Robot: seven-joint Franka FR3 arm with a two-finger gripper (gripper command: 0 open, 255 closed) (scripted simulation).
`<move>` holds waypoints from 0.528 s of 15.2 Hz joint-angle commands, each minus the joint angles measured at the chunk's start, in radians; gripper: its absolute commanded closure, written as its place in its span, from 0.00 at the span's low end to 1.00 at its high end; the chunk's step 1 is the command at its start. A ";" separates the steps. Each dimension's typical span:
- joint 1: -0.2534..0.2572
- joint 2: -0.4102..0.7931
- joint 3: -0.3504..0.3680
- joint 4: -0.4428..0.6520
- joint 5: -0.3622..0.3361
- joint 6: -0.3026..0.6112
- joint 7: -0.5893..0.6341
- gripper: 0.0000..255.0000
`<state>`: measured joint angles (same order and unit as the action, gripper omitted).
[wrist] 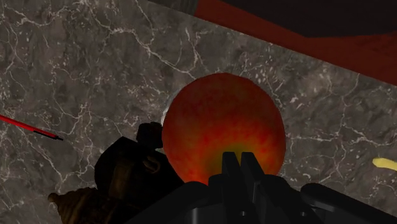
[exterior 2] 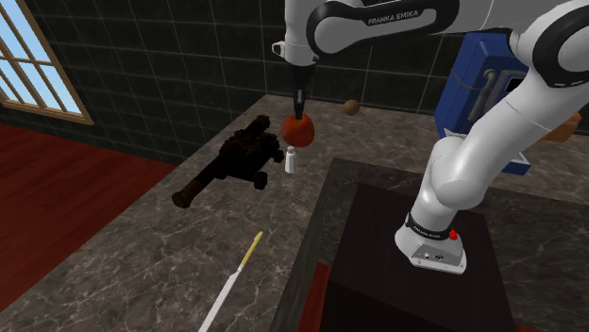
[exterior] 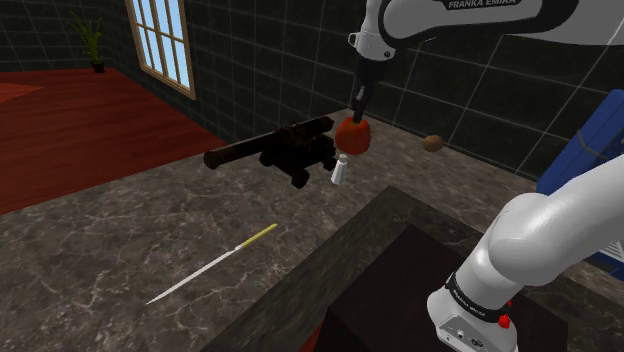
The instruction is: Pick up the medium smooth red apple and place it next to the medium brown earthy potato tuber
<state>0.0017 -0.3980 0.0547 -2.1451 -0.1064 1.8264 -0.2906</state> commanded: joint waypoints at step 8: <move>-0.073 -0.110 -0.156 -0.093 -0.052 0.008 -0.206 1.00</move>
<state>-0.0632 -0.5023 -0.0827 -2.2284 -0.1514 1.8272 -0.4730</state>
